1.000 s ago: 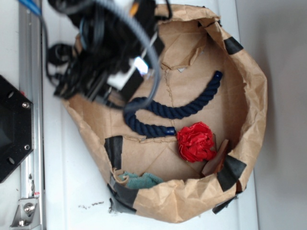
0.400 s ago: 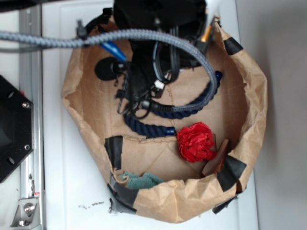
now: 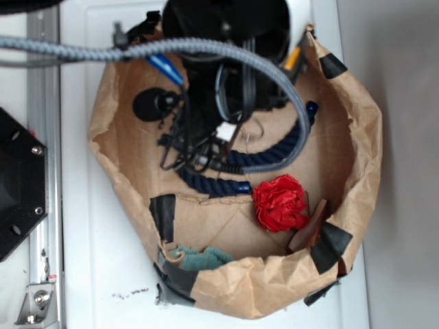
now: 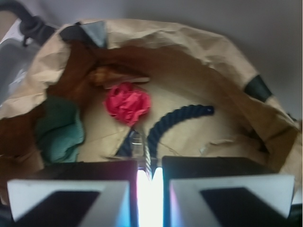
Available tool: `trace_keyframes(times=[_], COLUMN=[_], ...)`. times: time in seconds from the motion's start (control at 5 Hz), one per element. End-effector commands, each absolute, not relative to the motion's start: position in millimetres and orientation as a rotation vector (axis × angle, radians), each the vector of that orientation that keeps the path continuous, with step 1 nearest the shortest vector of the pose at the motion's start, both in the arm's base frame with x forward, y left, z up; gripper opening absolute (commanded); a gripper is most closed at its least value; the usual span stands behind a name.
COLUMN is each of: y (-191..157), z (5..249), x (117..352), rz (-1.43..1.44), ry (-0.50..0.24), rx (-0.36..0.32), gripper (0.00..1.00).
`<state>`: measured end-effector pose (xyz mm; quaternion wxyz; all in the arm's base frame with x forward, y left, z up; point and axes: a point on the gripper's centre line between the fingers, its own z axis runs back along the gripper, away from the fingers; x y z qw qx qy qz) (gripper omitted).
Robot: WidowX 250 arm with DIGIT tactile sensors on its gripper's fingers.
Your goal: Grab the silver keys.
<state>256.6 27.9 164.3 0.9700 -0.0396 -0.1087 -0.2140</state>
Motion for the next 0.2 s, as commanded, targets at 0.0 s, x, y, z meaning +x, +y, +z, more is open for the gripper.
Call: trace_keyframes(times=[0.0], y=[24.8], z=[177.4], x=[254.5], rz=[-0.423], ry=[-0.303], rx=[-0.056], gripper=[0.00])
